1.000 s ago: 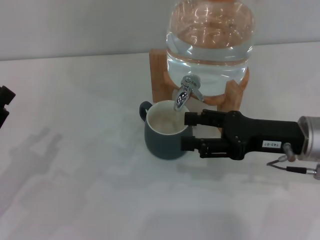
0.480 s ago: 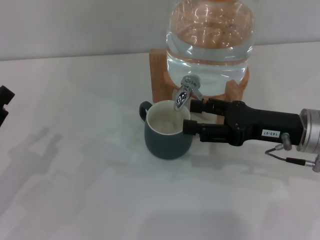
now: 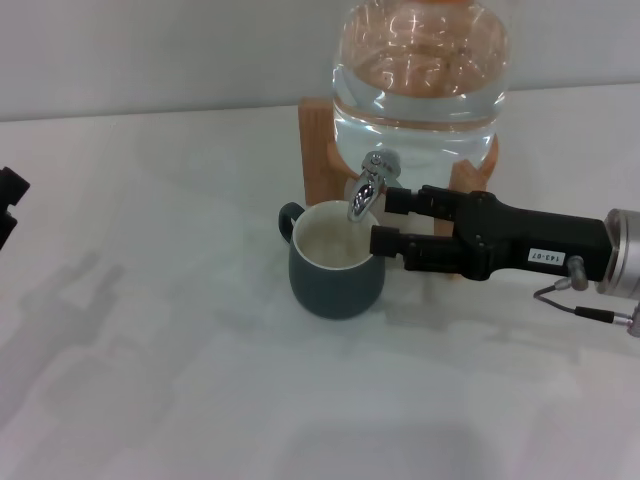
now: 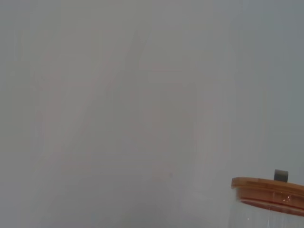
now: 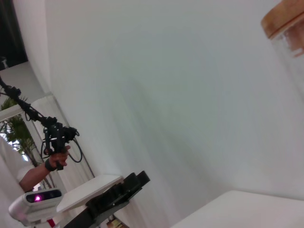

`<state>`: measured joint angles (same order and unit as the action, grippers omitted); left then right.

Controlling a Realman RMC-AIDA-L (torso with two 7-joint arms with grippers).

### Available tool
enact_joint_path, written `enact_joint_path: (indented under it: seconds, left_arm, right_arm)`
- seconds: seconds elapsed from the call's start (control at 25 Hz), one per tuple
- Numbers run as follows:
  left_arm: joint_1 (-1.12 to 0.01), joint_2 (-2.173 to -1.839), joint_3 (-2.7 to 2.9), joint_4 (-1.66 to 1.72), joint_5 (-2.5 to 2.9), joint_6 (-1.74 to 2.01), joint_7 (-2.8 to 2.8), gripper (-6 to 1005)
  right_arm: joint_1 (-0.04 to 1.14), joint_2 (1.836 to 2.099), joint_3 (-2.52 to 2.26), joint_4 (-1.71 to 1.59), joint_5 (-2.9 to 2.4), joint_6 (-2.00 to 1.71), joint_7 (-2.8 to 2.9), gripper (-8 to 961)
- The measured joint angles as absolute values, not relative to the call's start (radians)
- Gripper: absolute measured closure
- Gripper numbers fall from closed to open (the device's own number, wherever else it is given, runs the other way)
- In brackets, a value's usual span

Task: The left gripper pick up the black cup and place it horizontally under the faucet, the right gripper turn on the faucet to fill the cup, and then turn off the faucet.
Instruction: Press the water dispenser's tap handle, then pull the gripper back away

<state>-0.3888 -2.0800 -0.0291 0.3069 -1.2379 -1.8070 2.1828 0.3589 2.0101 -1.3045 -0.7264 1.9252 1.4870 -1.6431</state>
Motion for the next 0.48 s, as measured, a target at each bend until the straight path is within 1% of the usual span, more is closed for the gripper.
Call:
enact_joint_path:
  seconds: [0.48]
  left_arm:
    - [-0.39,-2.079,-0.03,0.313,-1.238,-1.808,2.179,609]
  right_arm:
    - [0.355,2.008,-1.284,-0.73,1.925,1.46,-1.647,112]
